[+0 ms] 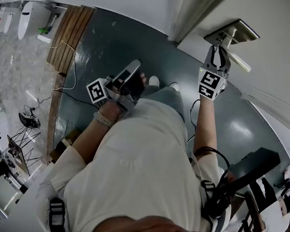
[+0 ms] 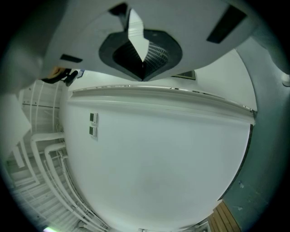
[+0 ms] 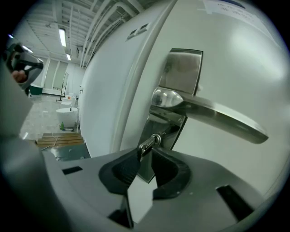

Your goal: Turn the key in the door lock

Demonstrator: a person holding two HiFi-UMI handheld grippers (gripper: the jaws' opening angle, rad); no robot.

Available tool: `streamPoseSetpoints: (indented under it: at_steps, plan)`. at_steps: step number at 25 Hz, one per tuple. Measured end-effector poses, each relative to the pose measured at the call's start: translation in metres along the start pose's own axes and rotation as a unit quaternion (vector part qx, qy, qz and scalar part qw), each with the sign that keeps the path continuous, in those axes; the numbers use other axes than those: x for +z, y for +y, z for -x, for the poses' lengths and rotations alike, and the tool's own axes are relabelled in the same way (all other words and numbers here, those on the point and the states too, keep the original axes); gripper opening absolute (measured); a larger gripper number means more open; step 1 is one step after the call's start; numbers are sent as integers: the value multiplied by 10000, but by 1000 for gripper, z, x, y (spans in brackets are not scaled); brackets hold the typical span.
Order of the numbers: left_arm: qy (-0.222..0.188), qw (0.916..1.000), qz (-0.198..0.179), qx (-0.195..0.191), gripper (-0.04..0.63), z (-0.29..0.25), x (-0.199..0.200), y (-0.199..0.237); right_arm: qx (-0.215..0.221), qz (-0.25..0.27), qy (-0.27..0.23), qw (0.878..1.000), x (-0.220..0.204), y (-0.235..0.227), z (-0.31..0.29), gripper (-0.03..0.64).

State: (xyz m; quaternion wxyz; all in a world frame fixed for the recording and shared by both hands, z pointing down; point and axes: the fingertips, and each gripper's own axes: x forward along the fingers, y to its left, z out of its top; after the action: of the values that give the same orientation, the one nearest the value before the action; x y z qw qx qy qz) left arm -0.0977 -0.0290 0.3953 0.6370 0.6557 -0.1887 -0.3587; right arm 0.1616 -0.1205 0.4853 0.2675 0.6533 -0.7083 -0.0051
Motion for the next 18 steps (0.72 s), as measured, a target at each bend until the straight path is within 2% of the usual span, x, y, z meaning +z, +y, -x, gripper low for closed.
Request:
streamPoseSetpoints:
  at_steps: [6,8,10,13,16,18]
  plan:
    - [-18,10000,13,23,9,1,2,1,-43,-796,-136,9967,-3,-1,1,71]
    - [-19,10000,13,21,9,1,2,0,-59,-1256,-197,9919,-5,-2,1,66]
    - [-10,10000,10,25,9,1,2,0,-65,-1886,-316,9815,-4,-2,1,61]
    - [0,10000,-3,42,9,0,1,0,-45,-3056,-581,9504,-4,-3,2,57]
    - [-4,10000,-40,56,9,1,0,-1,90,-4257,-882,9005,-4,-4,5,57]
    - [-19,10000,-51,60,9,2,0,-1,182,-4876,-1029,8668,-5,-5,6,57]
